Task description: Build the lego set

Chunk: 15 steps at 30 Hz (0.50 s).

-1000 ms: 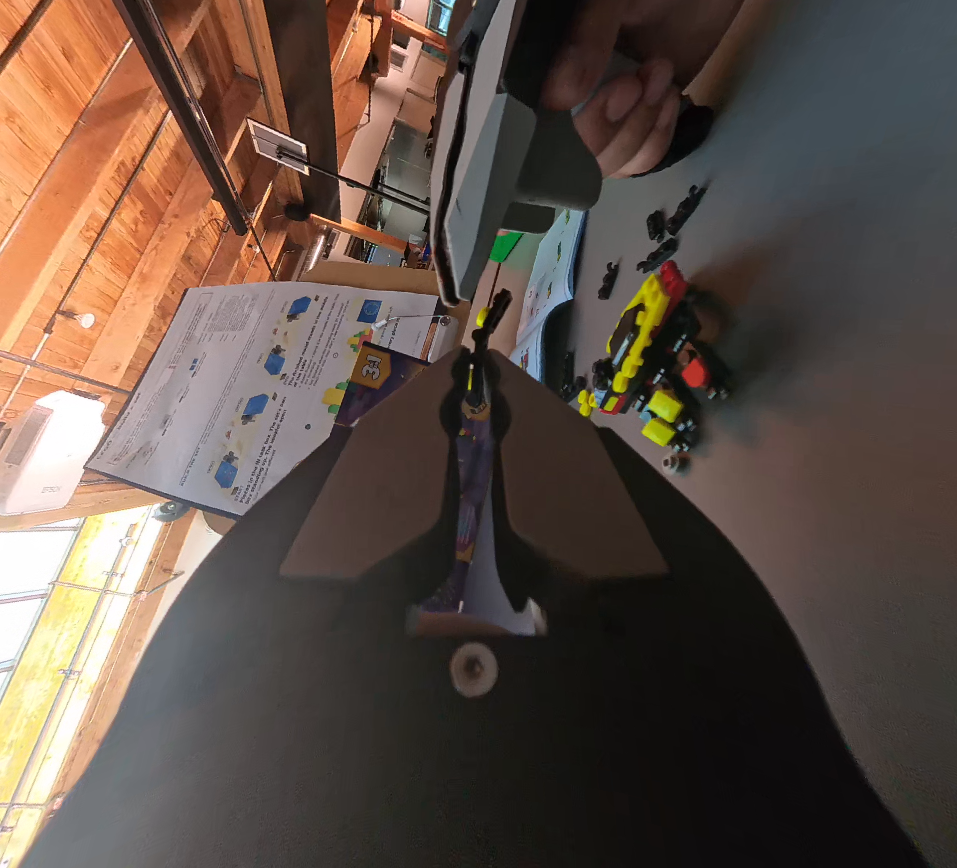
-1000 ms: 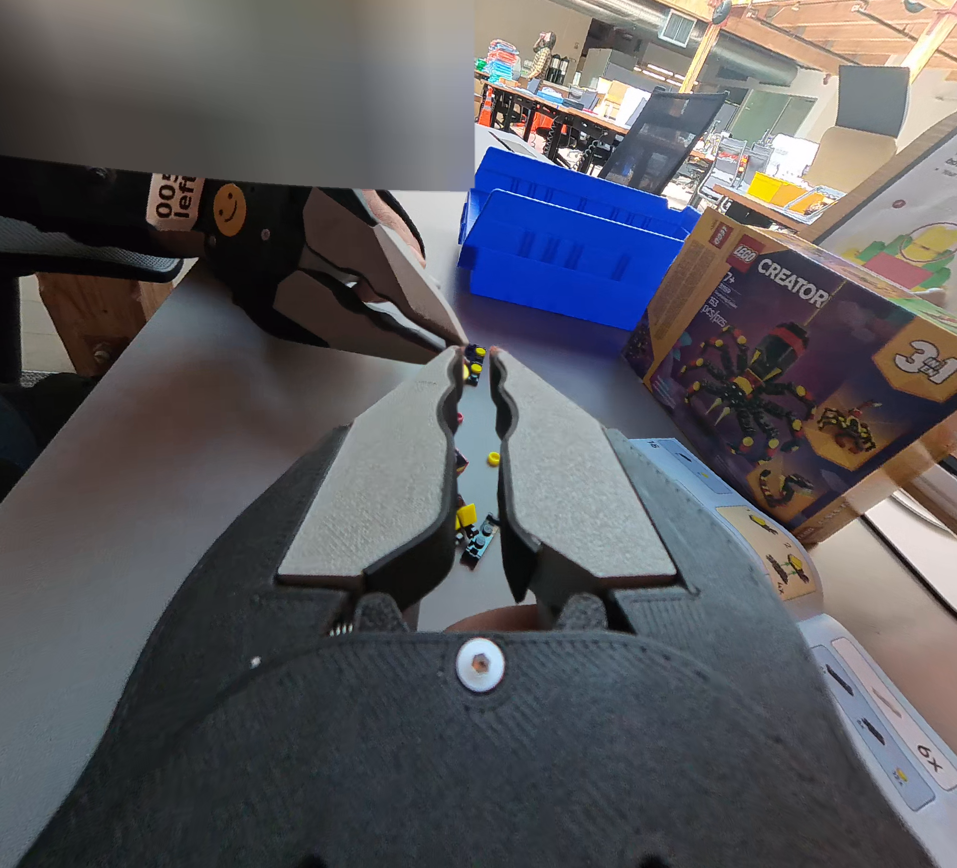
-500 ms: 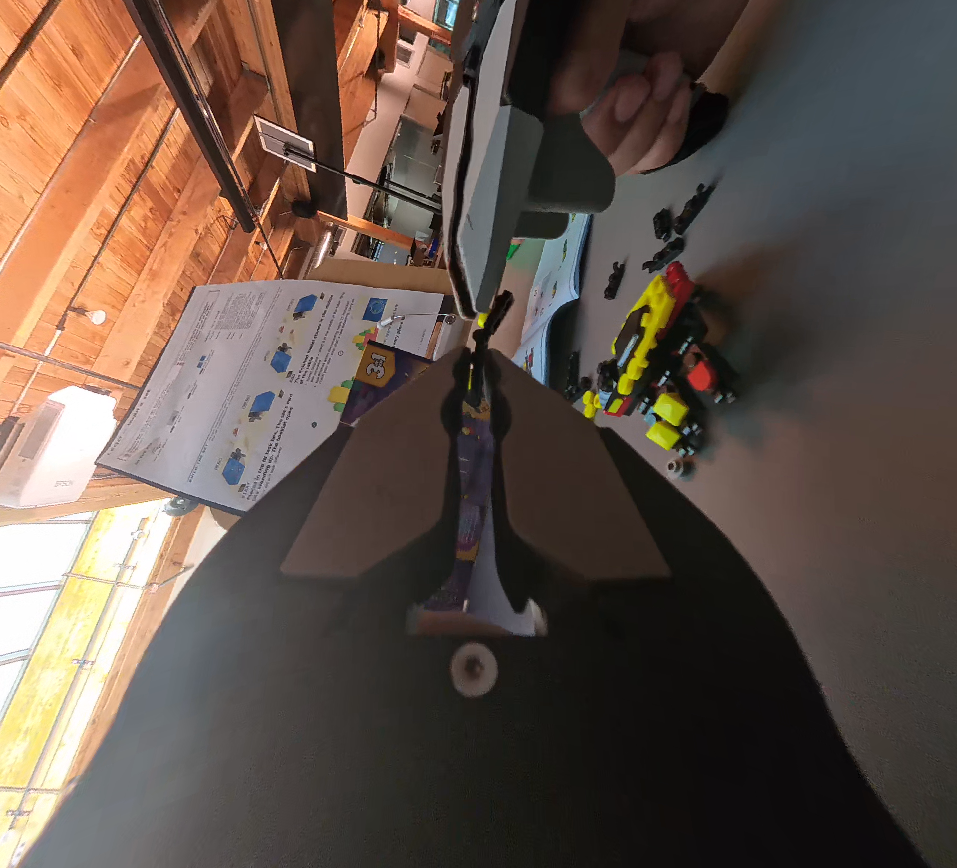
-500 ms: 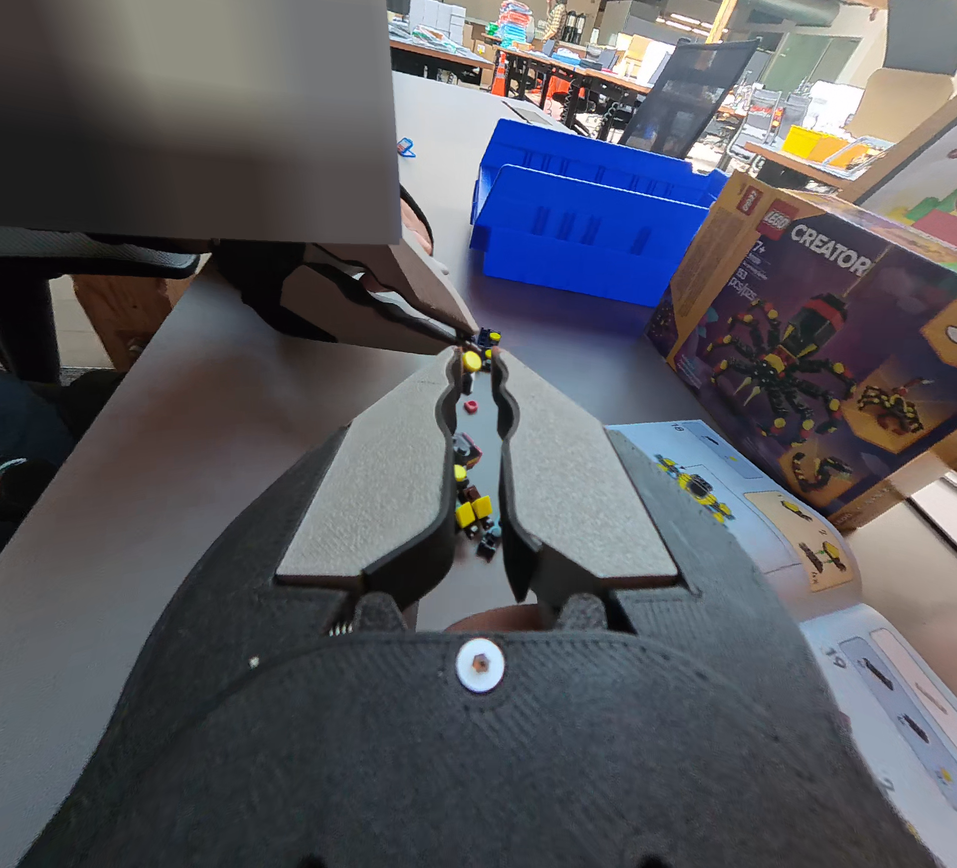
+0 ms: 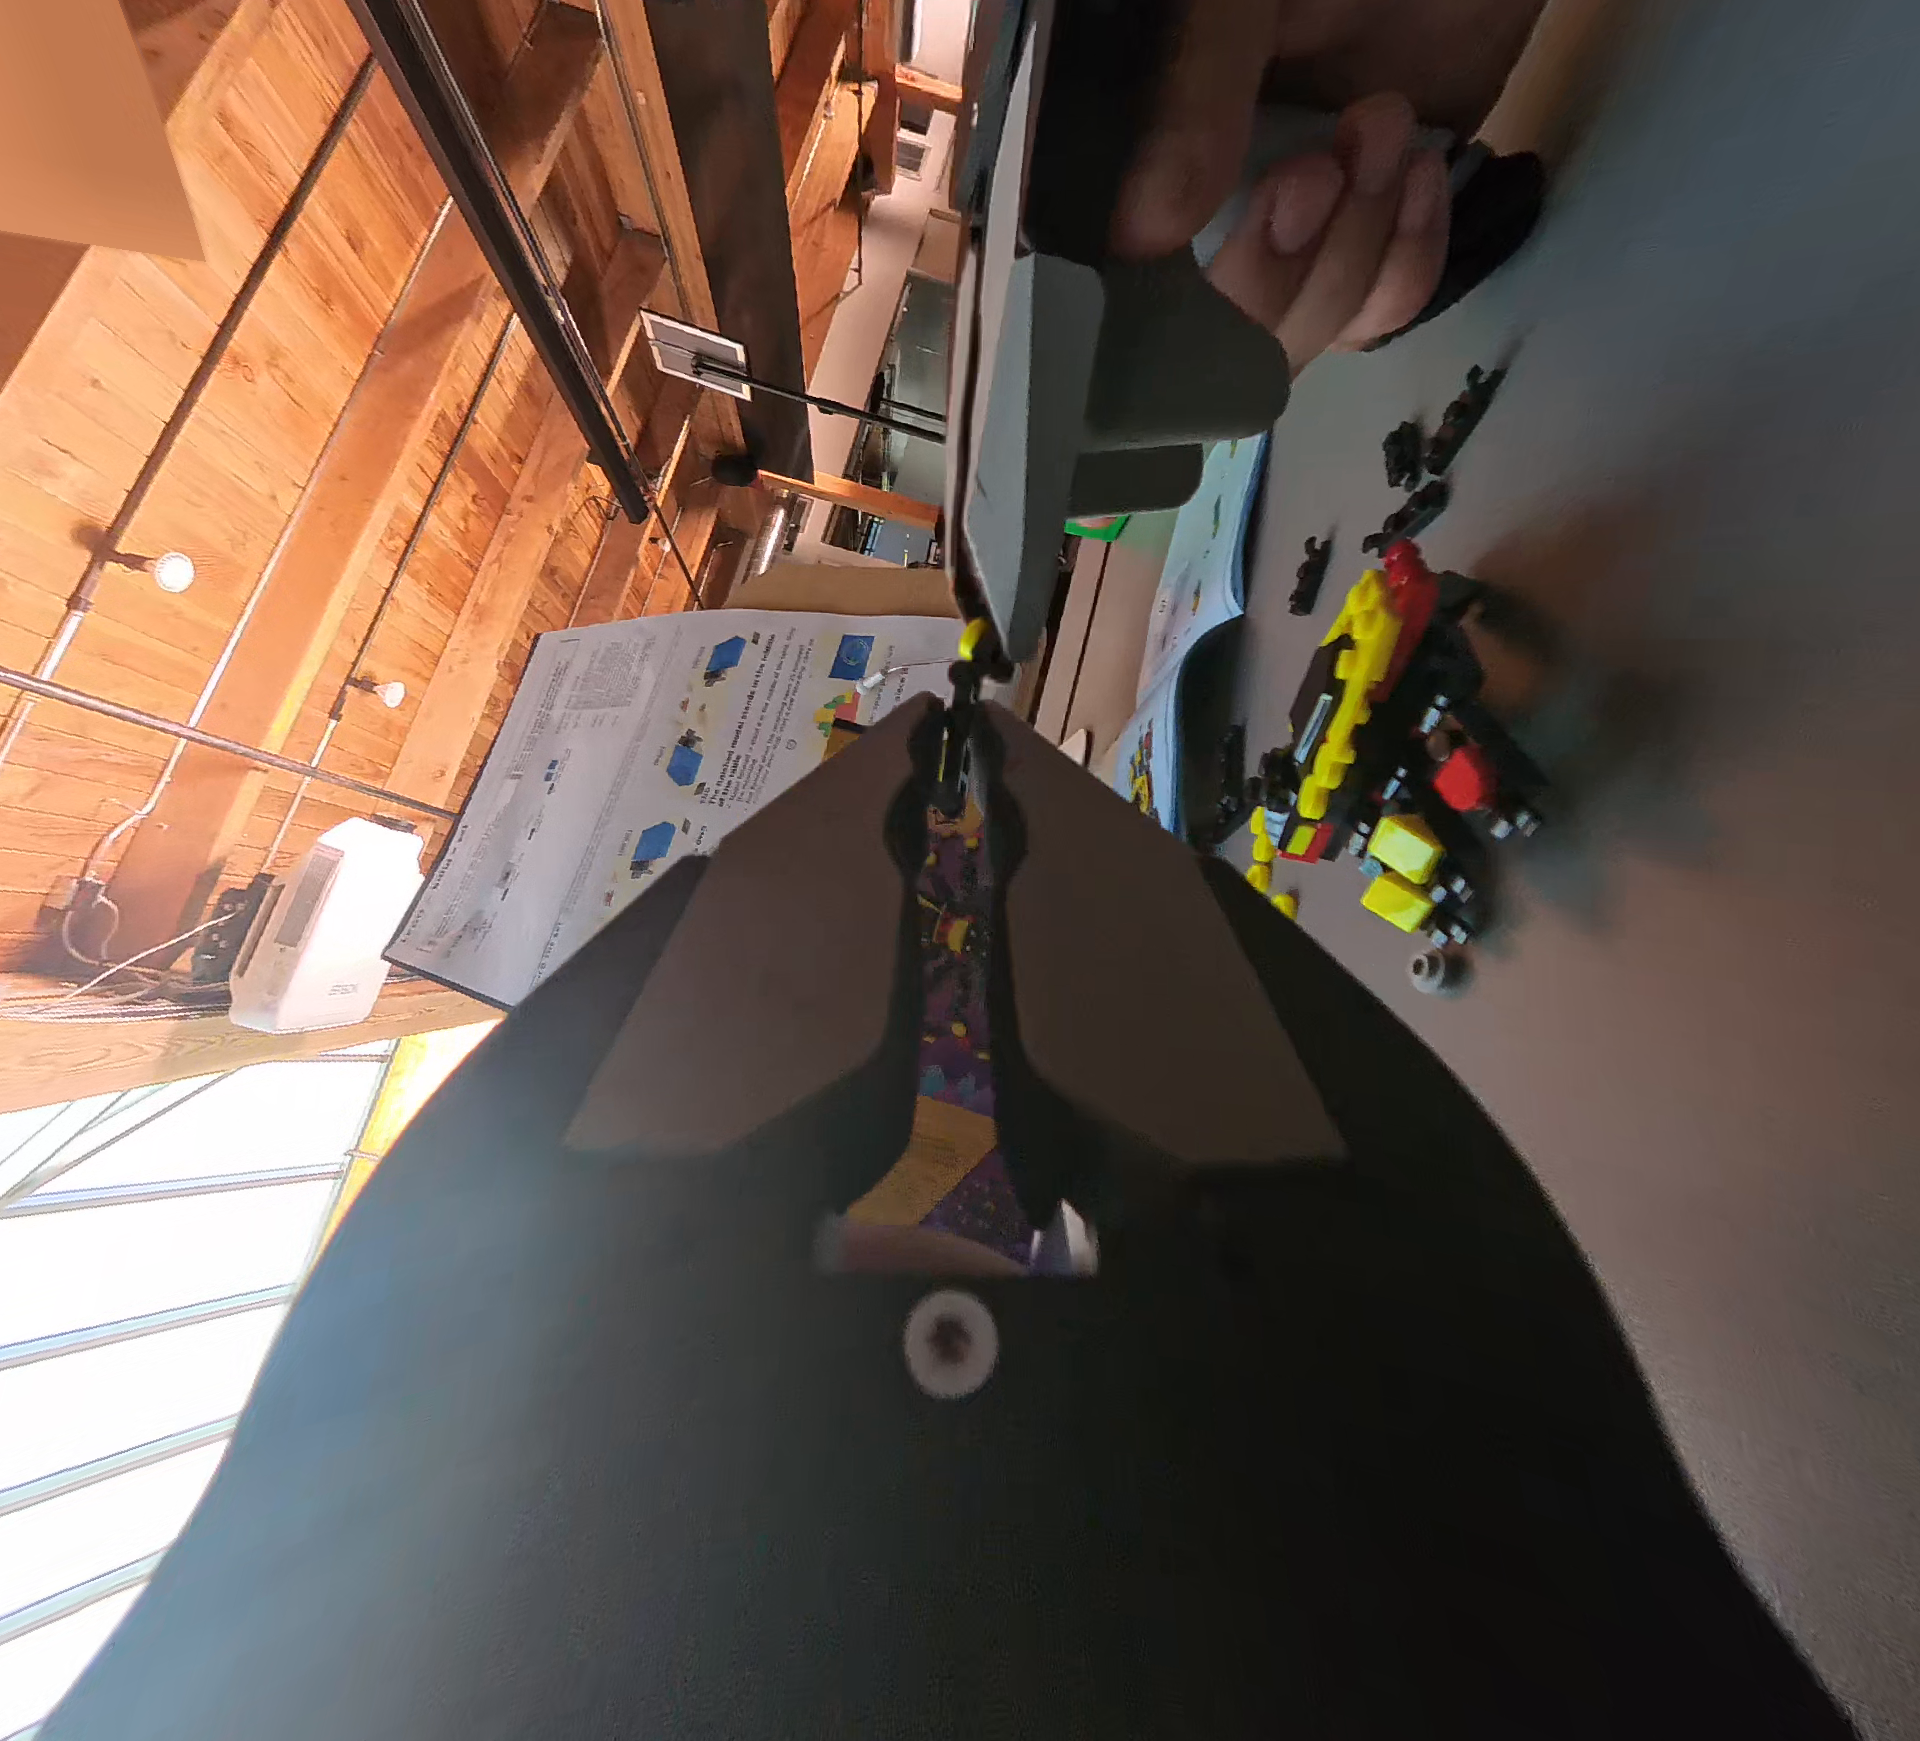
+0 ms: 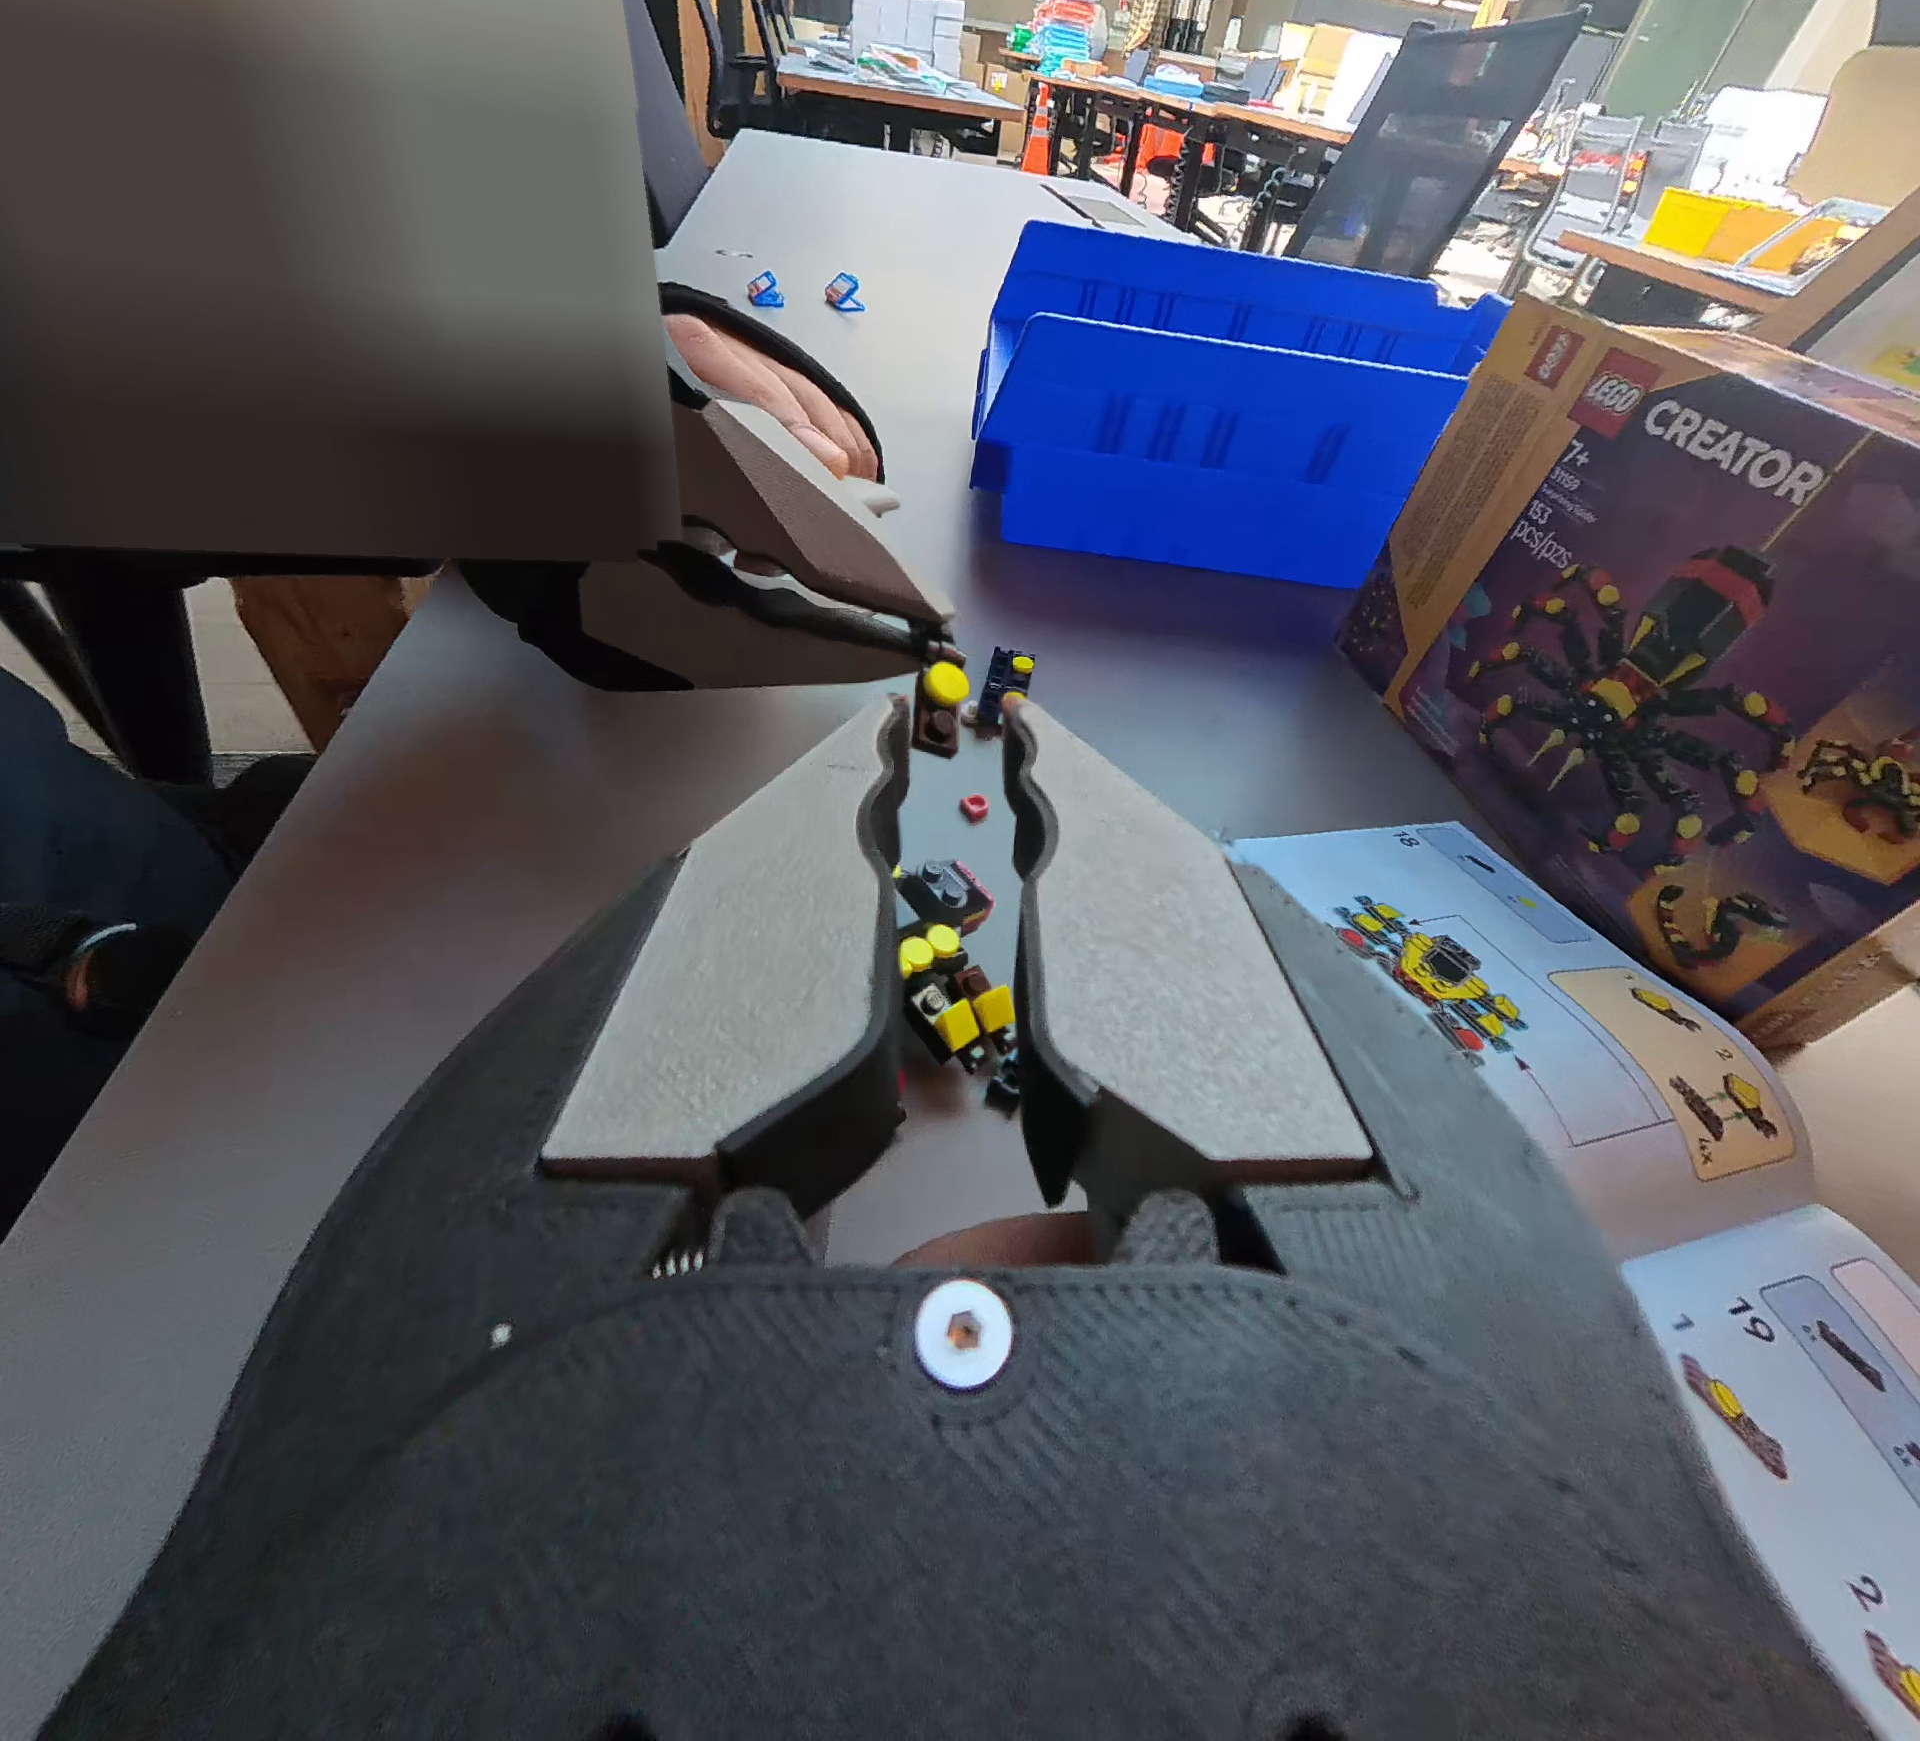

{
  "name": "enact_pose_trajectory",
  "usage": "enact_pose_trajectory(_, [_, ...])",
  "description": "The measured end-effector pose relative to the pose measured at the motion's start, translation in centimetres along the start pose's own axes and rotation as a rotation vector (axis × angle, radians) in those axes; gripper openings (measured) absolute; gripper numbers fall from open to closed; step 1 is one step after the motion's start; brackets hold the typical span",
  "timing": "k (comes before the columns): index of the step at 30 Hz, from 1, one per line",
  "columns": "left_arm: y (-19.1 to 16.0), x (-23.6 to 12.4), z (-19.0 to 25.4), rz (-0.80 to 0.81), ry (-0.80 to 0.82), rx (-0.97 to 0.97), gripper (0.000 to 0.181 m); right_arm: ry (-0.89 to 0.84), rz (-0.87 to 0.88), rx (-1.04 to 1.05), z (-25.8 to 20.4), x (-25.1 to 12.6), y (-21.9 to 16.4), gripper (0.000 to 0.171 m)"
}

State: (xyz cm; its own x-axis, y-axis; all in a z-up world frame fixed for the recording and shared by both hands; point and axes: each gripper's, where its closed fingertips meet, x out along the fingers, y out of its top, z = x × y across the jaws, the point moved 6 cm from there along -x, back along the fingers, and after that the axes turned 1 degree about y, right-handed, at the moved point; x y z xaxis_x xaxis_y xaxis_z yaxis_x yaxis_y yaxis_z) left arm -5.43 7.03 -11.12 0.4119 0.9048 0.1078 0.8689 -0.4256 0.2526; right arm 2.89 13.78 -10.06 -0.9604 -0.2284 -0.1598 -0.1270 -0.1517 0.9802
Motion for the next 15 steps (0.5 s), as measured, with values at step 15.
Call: enact_pose_trajectory(15, [-1.9,-0.4,-0.2,-0.024,-0.197,-0.366,0.003,-0.109,-0.052,-0.021,2.8,-1.7,-1.0,0.006])
